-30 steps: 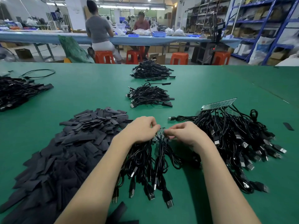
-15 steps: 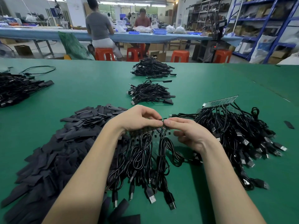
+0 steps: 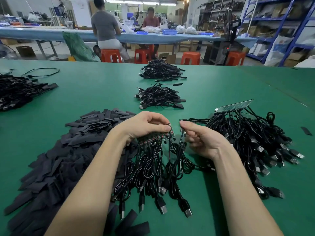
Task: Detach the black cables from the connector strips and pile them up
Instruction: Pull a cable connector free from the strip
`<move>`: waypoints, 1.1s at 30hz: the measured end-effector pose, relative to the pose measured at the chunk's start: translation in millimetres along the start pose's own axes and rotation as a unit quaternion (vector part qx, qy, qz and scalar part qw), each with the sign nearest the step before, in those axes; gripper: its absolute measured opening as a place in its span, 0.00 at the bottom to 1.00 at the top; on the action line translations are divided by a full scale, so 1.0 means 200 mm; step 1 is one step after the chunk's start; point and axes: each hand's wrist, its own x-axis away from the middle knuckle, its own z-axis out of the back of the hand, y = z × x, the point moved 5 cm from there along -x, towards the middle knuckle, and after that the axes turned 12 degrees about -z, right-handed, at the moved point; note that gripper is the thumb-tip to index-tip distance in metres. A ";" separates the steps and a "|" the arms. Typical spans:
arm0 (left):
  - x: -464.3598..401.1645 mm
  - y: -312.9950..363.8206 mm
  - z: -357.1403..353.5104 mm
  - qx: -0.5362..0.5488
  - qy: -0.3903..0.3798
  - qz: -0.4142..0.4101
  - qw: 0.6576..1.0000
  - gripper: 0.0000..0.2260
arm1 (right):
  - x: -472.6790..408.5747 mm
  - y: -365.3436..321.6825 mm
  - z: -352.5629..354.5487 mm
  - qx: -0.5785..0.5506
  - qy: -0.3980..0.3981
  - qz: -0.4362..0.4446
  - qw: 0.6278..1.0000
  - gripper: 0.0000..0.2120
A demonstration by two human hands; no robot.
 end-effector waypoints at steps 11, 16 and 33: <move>-0.04 0.05 -0.11 -0.165 0.191 -0.028 0.967 0.06 | 0.01 -0.09 0.00 0.014 0.096 0.060 0.993 0.06; -0.01 0.04 -0.27 0.183 0.213 -0.041 0.959 0.06 | -0.01 -0.08 -0.04 -0.064 0.071 0.046 0.994 0.06; 0.06 -0.03 -0.24 0.225 0.234 -0.008 0.946 0.03 | 0.18 -0.31 -0.22 0.236 0.260 0.217 0.911 0.05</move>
